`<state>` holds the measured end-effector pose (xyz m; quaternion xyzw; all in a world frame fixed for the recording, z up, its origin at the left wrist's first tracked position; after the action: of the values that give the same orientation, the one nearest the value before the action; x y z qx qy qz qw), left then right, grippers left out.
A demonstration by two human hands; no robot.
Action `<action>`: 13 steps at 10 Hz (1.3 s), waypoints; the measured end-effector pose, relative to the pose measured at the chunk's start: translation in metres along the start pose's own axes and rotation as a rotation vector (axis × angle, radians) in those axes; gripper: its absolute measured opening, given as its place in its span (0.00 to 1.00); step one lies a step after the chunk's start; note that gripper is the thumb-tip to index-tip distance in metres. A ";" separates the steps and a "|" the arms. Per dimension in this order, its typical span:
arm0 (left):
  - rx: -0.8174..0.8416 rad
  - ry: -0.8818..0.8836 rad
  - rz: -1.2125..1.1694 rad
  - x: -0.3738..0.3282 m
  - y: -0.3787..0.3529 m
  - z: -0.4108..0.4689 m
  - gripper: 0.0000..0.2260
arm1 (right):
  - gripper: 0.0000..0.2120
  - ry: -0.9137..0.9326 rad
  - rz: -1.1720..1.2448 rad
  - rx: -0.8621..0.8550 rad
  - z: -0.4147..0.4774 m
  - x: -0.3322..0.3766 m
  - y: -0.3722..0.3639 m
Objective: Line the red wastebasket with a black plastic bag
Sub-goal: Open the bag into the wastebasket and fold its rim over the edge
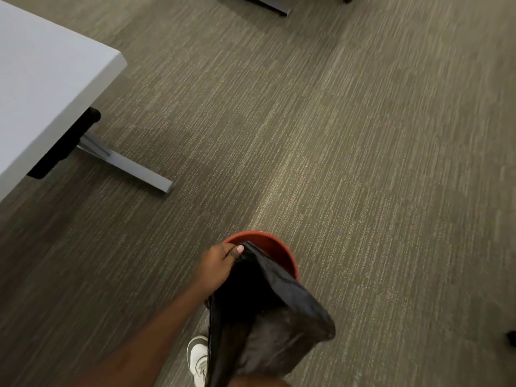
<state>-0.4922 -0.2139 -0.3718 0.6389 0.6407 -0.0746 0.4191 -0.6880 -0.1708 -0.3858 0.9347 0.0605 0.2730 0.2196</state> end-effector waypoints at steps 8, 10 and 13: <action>0.217 0.000 0.479 0.037 -0.020 0.096 0.12 | 0.08 0.052 0.254 -0.468 0.132 -0.091 0.090; 0.122 -0.043 0.473 0.040 -0.031 0.159 0.11 | 0.08 0.312 0.232 -0.387 0.189 -0.115 0.130; -0.036 0.038 0.455 0.069 -0.057 0.233 0.17 | 0.16 0.292 0.183 -0.603 0.250 -0.144 0.133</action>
<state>-0.4277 -0.3186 -0.5886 0.7608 0.4891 0.0453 0.4241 -0.6766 -0.4175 -0.5852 0.7803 -0.0761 0.4279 0.4496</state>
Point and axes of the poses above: each hand's wrist, its own z-axis towards the middle knuckle, its own y-axis out of the back of the hand, x = y × z, the point moved 4 cm from there along z, towards the middle knuckle, and after that the axes turned 14 degrees about y, right-handed, at the moved point
